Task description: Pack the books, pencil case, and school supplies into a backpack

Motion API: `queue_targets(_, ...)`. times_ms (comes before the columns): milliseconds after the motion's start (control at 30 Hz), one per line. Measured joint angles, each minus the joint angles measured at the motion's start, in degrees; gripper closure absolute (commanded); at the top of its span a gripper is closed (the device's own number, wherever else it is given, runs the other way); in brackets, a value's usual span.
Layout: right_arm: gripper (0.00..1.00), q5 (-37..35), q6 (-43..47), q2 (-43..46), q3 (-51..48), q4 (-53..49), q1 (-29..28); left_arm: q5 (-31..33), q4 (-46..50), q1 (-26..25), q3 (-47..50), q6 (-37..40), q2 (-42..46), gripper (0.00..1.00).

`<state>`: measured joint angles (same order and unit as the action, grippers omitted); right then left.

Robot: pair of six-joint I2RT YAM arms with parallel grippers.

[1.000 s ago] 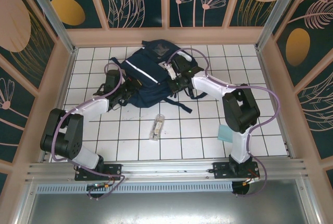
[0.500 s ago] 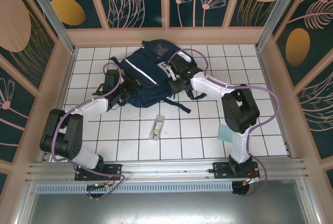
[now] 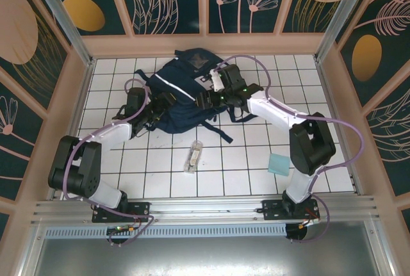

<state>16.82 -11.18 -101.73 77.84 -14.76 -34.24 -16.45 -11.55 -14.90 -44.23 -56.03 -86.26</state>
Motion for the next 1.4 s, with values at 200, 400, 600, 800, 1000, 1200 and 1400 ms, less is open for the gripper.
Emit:
queue_targets(200, 0.2, 3.2, -4.2, -4.4, 0.0, 4.9, -0.7, 5.0, 3.2, 0.3, -0.5, 4.0, 5.5, 0.11)
queue_targets(400, 0.14, 4.6, -5.8, -8.1, 0.0, 7.3, -1.1, 6.6, 2.1, 2.0, 0.3, 5.6, 4.0, 0.65)
queue_targets(600, 0.13, 4.1, -5.7, -8.7, 0.0, 9.6, -1.5, 5.7, -1.0, 2.3, 2.7, 5.9, -1.7, 0.78)
queue_targets(800, 0.13, 2.5, -5.4, -11.7, 1.2, 9.9, -2.4, 4.7, -4.7, 2.5, 3.7, 5.8, -5.0, 0.79)
queue_targets(1000, 0.13, 2.2, -4.2, -12.1, 1.5, 9.8, -3.7, 3.7, -10.4, 2.9, 6.3, 4.1, -6.2, 0.78)
queue_targets(1200, 0.13, 6.8, -5.1, -11.7, 1.5, 9.7, -4.3, 3.7, -13.1, 3.0, 7.2, 1.7, -6.6, 0.73)
queue_targets(1400, 0.14, 13.3, -7.1, -9.8, 1.5, 7.6, -7.2, 3.5, -13.9, 2.9, 7.1, 0.3, -6.7, 0.63)
